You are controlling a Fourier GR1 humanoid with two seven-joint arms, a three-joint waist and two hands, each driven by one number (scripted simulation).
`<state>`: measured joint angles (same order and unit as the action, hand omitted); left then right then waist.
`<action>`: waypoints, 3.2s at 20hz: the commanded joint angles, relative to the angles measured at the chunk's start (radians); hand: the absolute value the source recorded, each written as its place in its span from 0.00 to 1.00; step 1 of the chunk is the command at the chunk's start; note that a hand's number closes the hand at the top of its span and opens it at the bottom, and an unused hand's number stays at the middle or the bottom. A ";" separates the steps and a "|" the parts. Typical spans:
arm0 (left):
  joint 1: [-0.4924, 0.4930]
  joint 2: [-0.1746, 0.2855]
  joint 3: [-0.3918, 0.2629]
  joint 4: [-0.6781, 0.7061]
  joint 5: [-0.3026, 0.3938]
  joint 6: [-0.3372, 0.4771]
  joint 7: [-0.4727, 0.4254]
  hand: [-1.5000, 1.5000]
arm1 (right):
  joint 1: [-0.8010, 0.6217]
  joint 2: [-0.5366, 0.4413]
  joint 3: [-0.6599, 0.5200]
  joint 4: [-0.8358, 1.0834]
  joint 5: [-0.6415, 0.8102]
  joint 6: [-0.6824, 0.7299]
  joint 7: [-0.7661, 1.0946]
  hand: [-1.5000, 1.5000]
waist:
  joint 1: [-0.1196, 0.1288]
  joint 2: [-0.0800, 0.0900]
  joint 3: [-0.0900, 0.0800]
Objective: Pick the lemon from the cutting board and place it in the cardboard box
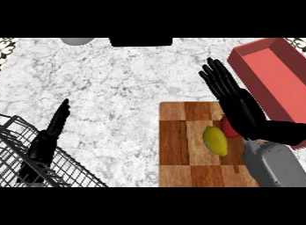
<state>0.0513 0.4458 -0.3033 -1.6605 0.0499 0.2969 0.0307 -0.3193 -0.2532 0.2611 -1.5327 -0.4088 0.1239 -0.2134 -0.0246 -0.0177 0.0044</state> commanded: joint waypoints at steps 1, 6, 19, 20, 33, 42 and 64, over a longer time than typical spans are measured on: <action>-0.059 -0.012 0.057 -0.003 0.043 -0.027 0.030 0.50 | 0.082 -0.052 -0.098 0.002 -0.010 -0.009 -0.027 1.00 | 0.015 0.017 -0.004; 0.001 -0.126 0.136 -0.012 0.158 0.070 -0.049 0.50 | 0.203 -0.194 -0.409 0.151 -0.062 -0.210 0.027 1.00 | -0.048 0.016 -0.005; -0.103 -0.141 0.161 0.024 0.265 0.010 0.051 0.50 | 0.317 -0.517 -0.282 0.127 0.347 -0.174 -0.006 0.00 | 0.010 0.017 -0.006; -0.102 -0.117 0.190 0.016 0.285 -0.006 0.055 0.50 | 0.333 -0.589 -0.289 0.125 0.338 -0.092 -0.006 0.00 | 0.006 0.016 -0.007; -0.184 -0.130 0.223 0.058 0.273 -0.022 0.107 0.50 | 0.275 -0.647 -0.214 -0.277 0.142 0.167 0.567 0.00 | 0.017 0.016 -0.006; -0.193 -0.167 0.252 0.086 0.235 -0.069 0.120 0.50 | 0.233 -0.524 -0.218 -0.324 0.245 0.220 0.725 0.00 | 0.022 0.018 -0.005; -0.153 -0.223 0.337 -0.011 0.183 -0.170 0.187 0.50 | 0.192 -0.130 -0.134 -0.283 0.599 0.246 0.828 0.00 | 0.026 0.017 -0.004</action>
<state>-0.0939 0.2251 0.0080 -1.6709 0.2229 0.1623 0.2076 -0.1138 -0.4417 0.1143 -1.8487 0.1381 0.3573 0.6189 0.0010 0.0000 -0.0002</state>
